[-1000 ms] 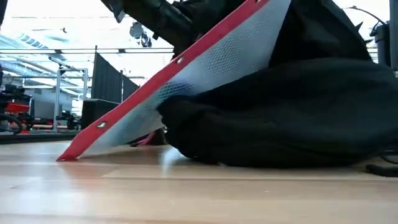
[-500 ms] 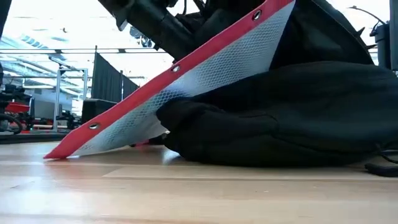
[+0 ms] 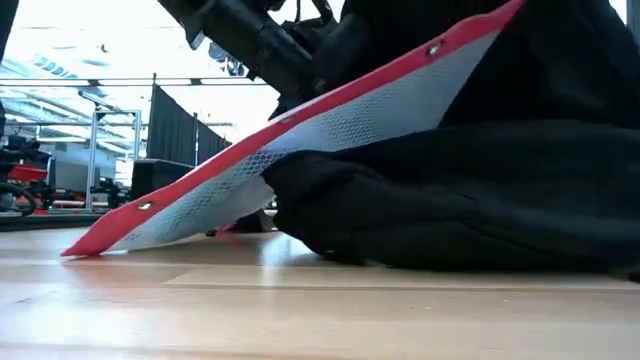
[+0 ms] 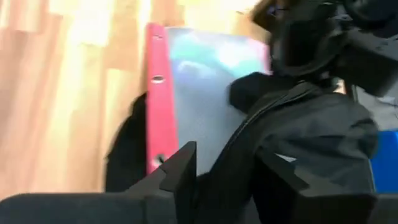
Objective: Unpack backpack
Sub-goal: Put the white zip bag into the black backpack
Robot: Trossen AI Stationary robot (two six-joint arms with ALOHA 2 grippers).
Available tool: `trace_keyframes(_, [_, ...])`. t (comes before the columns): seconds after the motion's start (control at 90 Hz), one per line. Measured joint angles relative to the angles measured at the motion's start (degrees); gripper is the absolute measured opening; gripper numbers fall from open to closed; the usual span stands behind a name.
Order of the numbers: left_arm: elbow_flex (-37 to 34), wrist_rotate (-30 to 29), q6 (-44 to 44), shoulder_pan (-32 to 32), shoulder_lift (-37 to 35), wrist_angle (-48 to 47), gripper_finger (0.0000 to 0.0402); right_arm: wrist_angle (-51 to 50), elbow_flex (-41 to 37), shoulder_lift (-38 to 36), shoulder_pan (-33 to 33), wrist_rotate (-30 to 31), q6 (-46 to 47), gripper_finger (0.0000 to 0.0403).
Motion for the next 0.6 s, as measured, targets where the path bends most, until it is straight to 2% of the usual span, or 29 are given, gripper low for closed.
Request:
trace_keyframes(0.167, [0.0,-0.04,-0.17,0.29,0.07,-0.07,0.0,-2.4,0.06,1.0,4.78,6.32,5.3,0.0119])
trace_keyframes(0.311, [0.0,-0.09,-0.54,0.34,0.07,0.81,0.0,-5.81,0.06,1.98,5.18,7.52,10.1,0.0119])
trace_keyframes(0.456, [0.0,0.14,-0.52,0.28,0.07,0.84,0.0,-5.79,-0.18,4.95,7.97,7.63,2.9,0.0119])
trace_keyframes(0.6, [0.0,0.29,-0.55,0.28,0.07,0.84,0.0,-5.92,-0.2,7.26,9.24,9.8,1.41,0.0119])
